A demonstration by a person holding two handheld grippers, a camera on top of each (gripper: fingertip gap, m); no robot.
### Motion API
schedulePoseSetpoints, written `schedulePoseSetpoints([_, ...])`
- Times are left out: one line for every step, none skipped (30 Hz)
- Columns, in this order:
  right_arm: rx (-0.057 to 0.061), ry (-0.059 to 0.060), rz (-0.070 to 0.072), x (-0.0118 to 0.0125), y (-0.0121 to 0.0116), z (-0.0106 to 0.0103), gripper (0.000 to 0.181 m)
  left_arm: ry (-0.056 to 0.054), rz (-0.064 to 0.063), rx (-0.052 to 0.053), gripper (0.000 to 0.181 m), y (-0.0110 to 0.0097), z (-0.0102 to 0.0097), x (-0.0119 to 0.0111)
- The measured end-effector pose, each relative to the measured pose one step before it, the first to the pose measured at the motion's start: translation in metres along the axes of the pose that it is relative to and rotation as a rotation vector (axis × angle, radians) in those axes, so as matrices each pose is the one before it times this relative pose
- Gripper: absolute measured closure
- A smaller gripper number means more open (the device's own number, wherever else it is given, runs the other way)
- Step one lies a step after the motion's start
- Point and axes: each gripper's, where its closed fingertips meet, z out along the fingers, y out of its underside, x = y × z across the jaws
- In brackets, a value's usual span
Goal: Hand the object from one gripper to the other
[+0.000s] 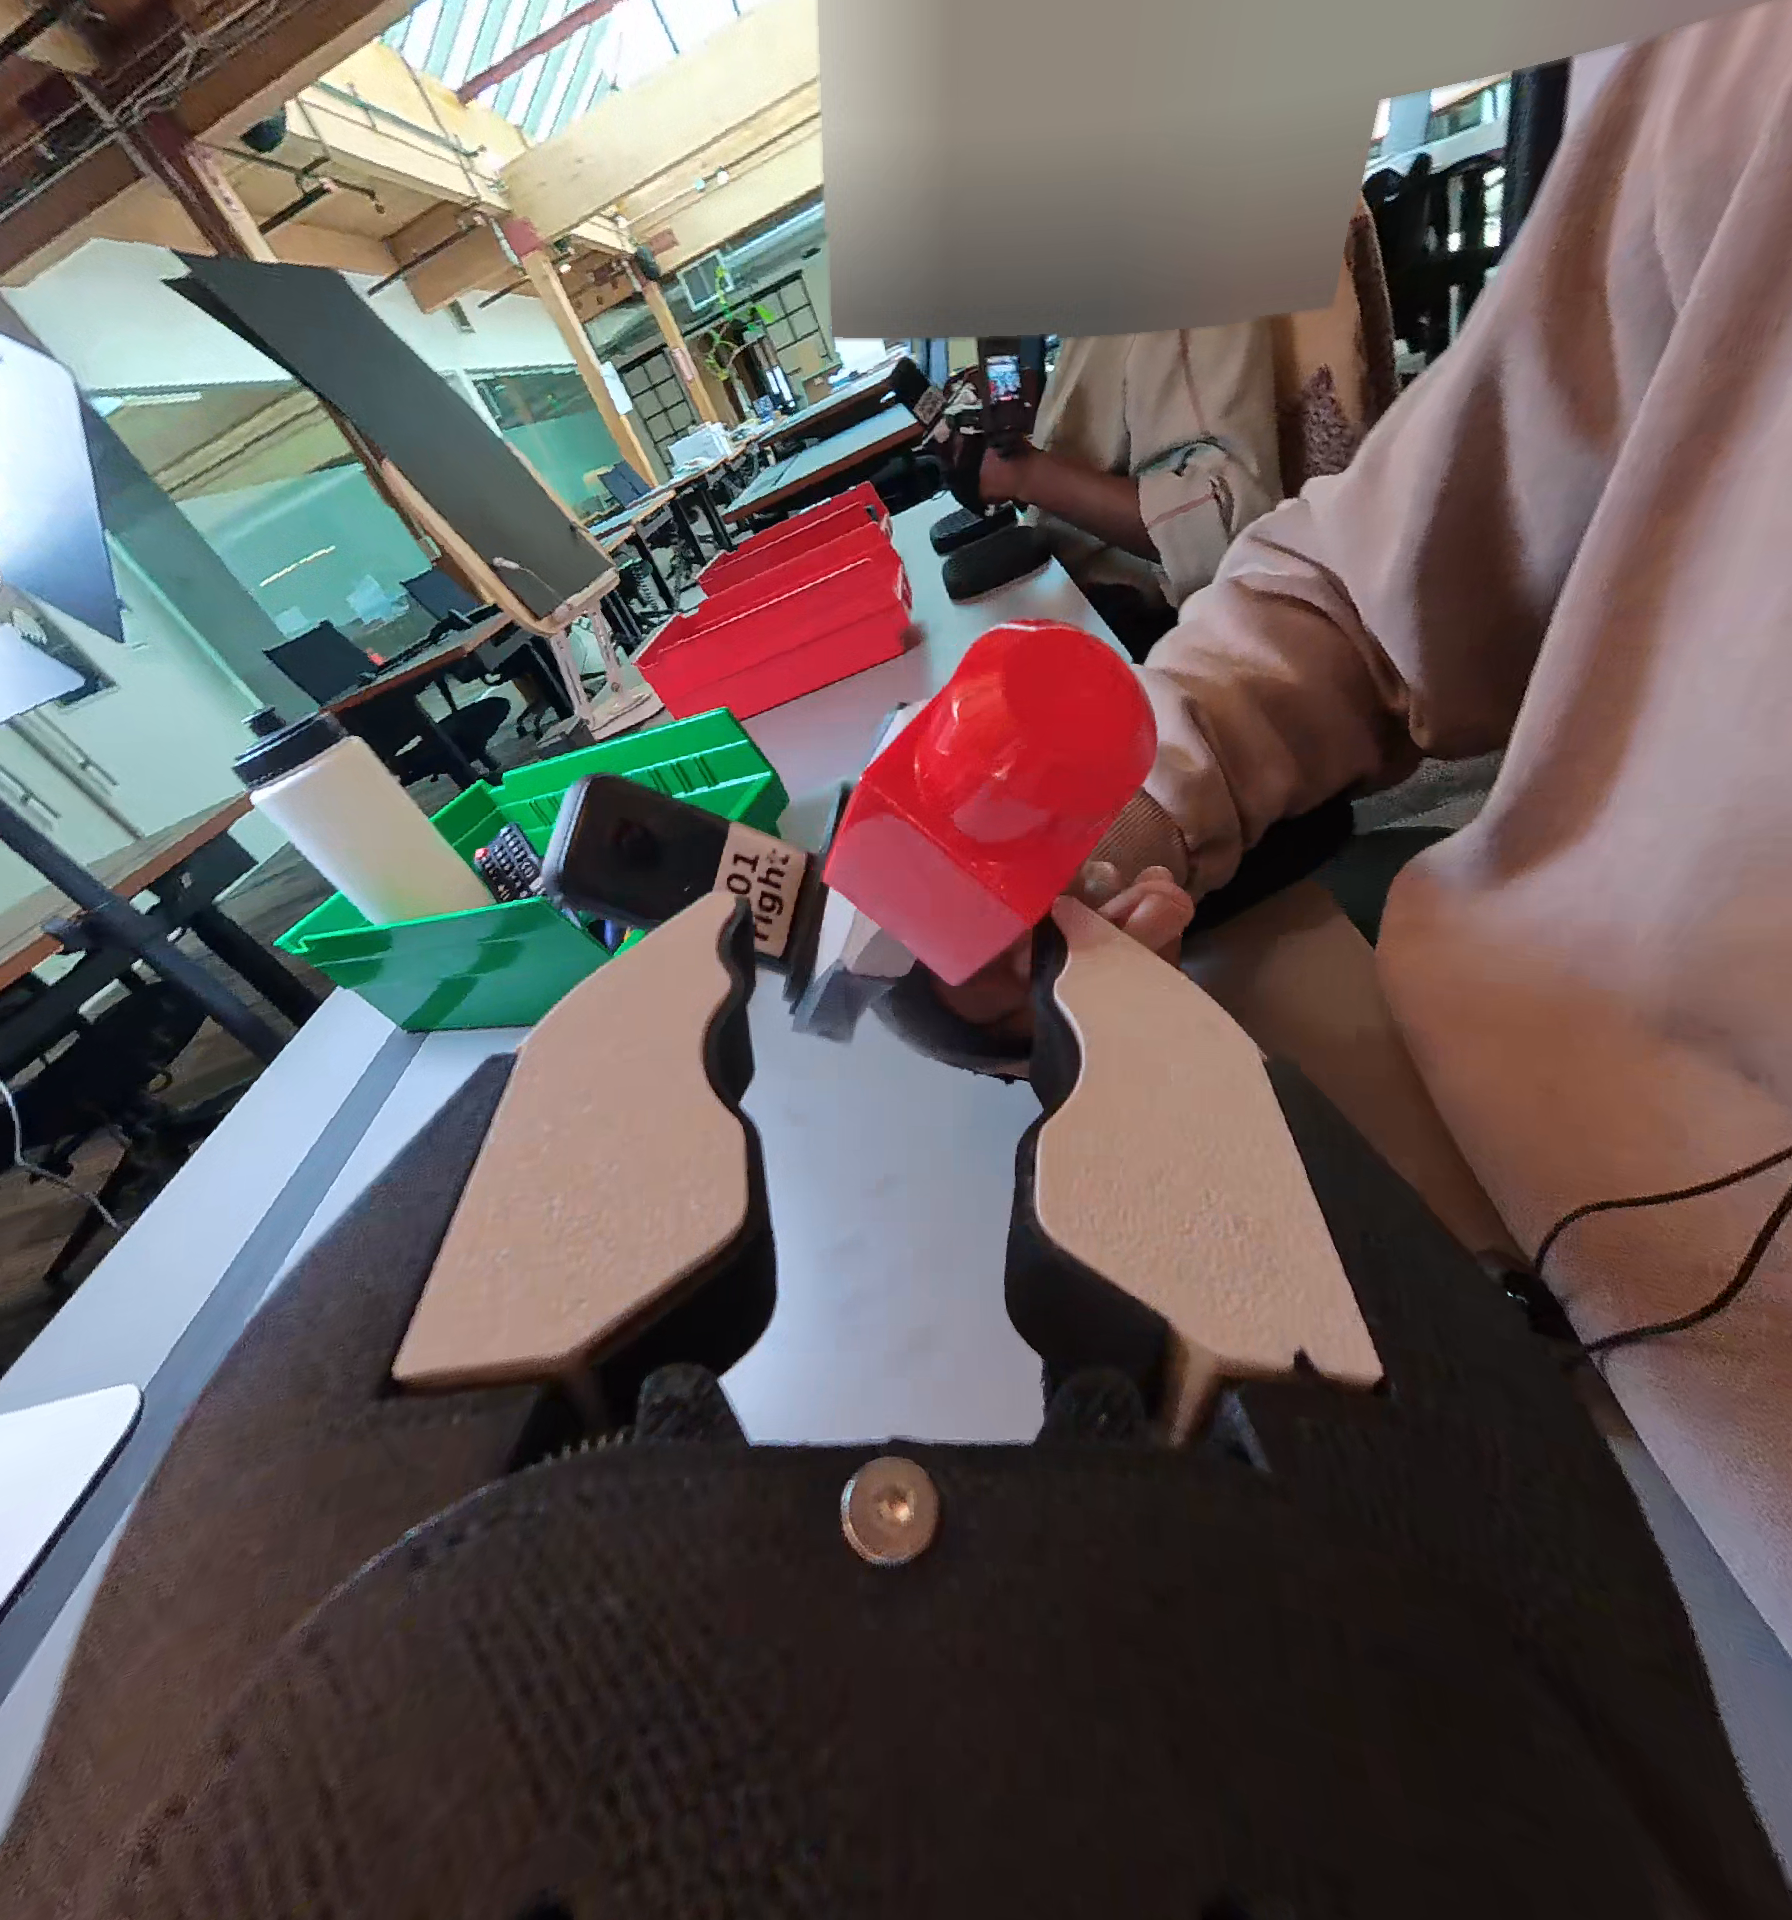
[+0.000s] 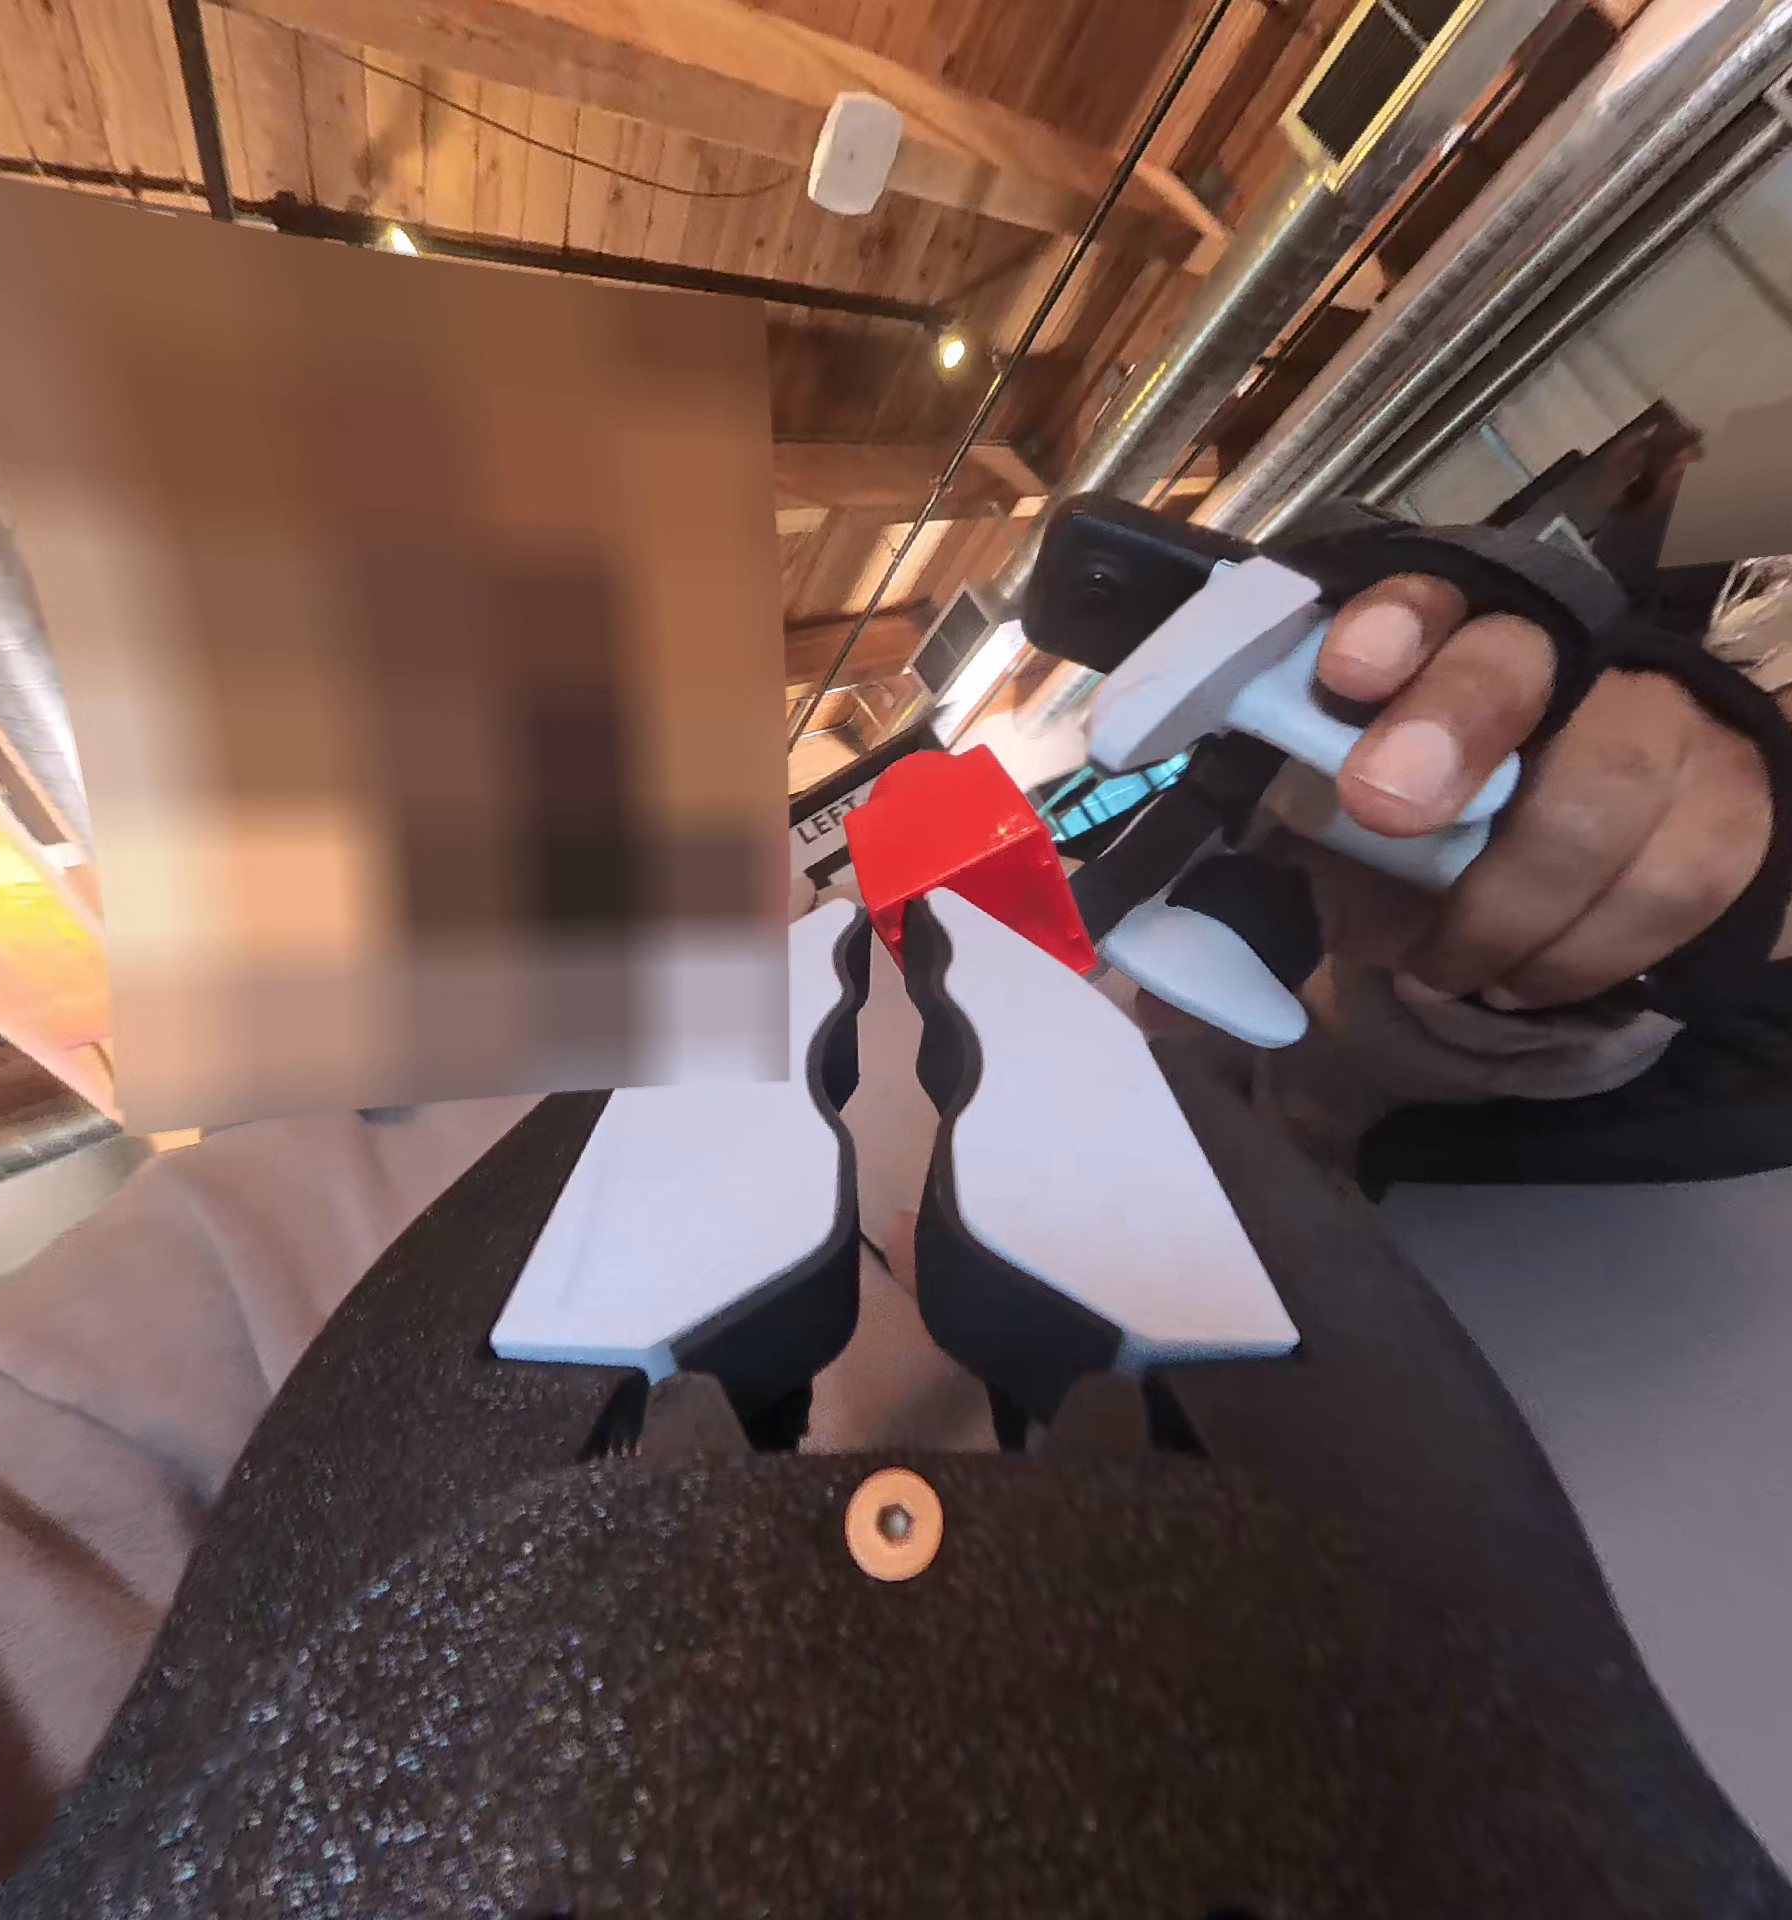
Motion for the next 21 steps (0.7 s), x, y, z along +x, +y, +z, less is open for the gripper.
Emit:
schedulePoseSetpoints([-0.0059,0.002,0.0203,0.00159,0.00121,0.00021,0.175,0.0116,0.0199,0.0105,0.132,-0.0023,-0.0002,0.00384])
schedulePoseSetpoints([-0.0137,0.0234,0.0086,0.00416,0.00223,-0.00006,0.175,0.017,0.0211,0.011,0.135,-0.00267,-0.00016,0.00446])
schedulePoseSetpoints([-0.0123,0.009,0.0095,0.00199,0.00203,-0.0001,0.175,0.0159,0.0214,0.0052,0.138,-0.0016,0.00001,0.00429])
schedulePoseSetpoints([-0.0063,-0.0107,0.0131,-0.00116,0.00115,0.00046,0.175,0.0019,0.0192,-0.0011,0.14,-0.00049,0.00021,0.00195])
schedulePoseSetpoints([-0.001,-0.0016,0.0023,-0.00033,0.00029,0.00035,0.175,-0.0013,0.0108,-0.0057,0.14,0.00033,0.00002,0.00067])
schedulePoseSetpoints([0.0007,0.0135,-0.0079,0.00114,-0.00036,-0.00023,0.175,0.0022,-0.0048,-0.0084,0.14,0.00048,-0.0004,-0.00018])
schedulePoseSetpoints([0.0055,0.0272,-0.0118,0.0024,-0.00196,-0.00104,0.174,0.0022,-0.019,-0.0111,0.14,0.00102,-0.00079,-0.00147])
schedulePoseSetpoints([0.0125,0.0457,-0.0216,0.00433,-0.00355,-0.00188,0.171,-0.0026,-0.0269,-0.0117,0.14,0.00177,-0.00101,-0.00299])
schedulePoseSetpoints([0.0121,0.0618,-0.0324,0.00606,-0.00425,-0.00263,0.167,-0.0072,-0.0288,-0.0136,0.14,0.00252,-0.00111,-0.0041])
schedulePoseSetpoints([0.0056,0.0648,-0.0439,0.0061,-0.00387,-0.00316,0.164,-0.0097,-0.0284,-0.0184,0.141,0.00381,-0.00083,-0.00472])
schedulePoseSetpoints([-0.0034,0.0739,-0.0576,0.00694,-0.0027,-0.00341,0.16,-0.0142,-0.0291,-0.0243,0.141,0.00489,-0.00065,-0.00556])
schedulePoseSetpoints([-0.0131,0.0835,-0.0696,0.00811,-0.00143,-0.00366,0.157,-0.013,-0.0316,-0.0289,0.141,0.00578,-0.00037,-0.00566])
schedulePoseSetpoints([-0.0174,0.0843,-0.0785,0.00823,-0.00065,-0.00356,0.153,-0.0089,-0.0382,-0.0368,0.141,0.00728,0.00015,-0.0055])
schedulePoseSetpoints([-0.0153,0.0823,-0.081,0.00787,-0.00095,-0.00323,0.151,-0.0142,-0.0405,-0.0416,0.141,0.00825,0.00069,-0.00624])
schedulePoseSetpoints([-0.0272,0.0805,-0.0846,0.0078,0.00087,-0.00237,0.148,-0.0143,-0.0388,-0.0394,0.141,0.00826,0.00116,-0.00606])
schedulePoseSetpoints([-0.0452,0.0873,-0.1018,0.0086,0.00388,-0.00129,0.144,-0.0107,-0.0451,-0.0386,0.142,0.00809,0.00169,-0.00537])
schedulePoseSetpoints([-0.0449,0.0853,-0.1152,0.0074,0.00454,-0.00007,0.14,-0.0094,-0.0501,-0.0341,0.141,0.00728,0.00203,-0.00503])
schedulePoseSetpoints([-0.043,0.071,-0.1159,0.00464,0.00519,0.00107,0.136,-0.0003,-0.0474,-0.0271,0.142,0.0065,0.00227,-0.0033])
schedulePoseSetpoints([-0.0402,0.0654,-0.1033,0.00368,0.00504,0.00169,0.132,0.0068,-0.0472,-0.0315,0.142,0.00687,0.00243,-0.00244])
schedulePoseSetpoints([-0.0253,0.0458,-0.078,0.00123,0.00306,0.00194,0.129,0.0182,-0.0454,-0.0378,0.142,0.00741,0.00262,-0.00071])
schedulePoseSetpoints([-0.0275,0.032,-0.0603,0.00011,0.00347,0.00171,0.128,0.0303,-0.0411,-0.029,0.143,0.0062,0.00253,0.00112])
